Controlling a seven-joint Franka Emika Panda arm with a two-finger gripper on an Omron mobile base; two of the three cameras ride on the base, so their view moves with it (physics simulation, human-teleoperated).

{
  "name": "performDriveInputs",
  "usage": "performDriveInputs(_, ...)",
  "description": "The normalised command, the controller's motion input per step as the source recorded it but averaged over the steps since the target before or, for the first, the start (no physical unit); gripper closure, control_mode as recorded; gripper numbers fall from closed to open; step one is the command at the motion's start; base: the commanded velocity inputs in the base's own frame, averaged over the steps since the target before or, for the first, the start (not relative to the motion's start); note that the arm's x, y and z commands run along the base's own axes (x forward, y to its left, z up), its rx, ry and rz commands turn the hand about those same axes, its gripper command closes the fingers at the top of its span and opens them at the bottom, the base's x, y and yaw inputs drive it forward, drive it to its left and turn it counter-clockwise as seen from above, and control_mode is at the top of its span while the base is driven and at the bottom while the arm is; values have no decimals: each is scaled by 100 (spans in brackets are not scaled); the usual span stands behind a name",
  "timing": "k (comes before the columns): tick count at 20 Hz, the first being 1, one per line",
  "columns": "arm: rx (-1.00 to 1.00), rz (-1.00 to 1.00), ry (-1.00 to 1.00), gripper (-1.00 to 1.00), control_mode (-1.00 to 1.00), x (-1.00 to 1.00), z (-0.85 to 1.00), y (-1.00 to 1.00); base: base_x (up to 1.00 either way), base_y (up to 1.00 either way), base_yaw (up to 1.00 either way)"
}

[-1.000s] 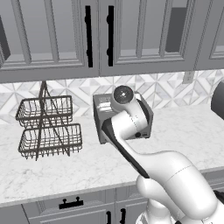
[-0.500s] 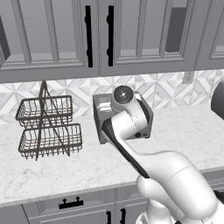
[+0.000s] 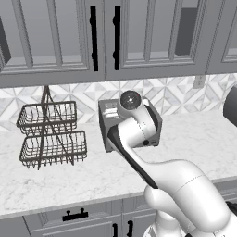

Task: Start the toaster. Once the lever pops up, take the bread to the plate on the dining counter.

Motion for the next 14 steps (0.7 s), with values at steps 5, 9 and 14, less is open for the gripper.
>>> performDriveInputs(5,0,0,0,-100,-100,0,0,0,0,0,0)
performDriveInputs(9,0,0,0,-100,-100,0,0,0,0,0,0)
performDriveInputs(14,0,0,0,-100,-100,0,0,0,0,0,0)
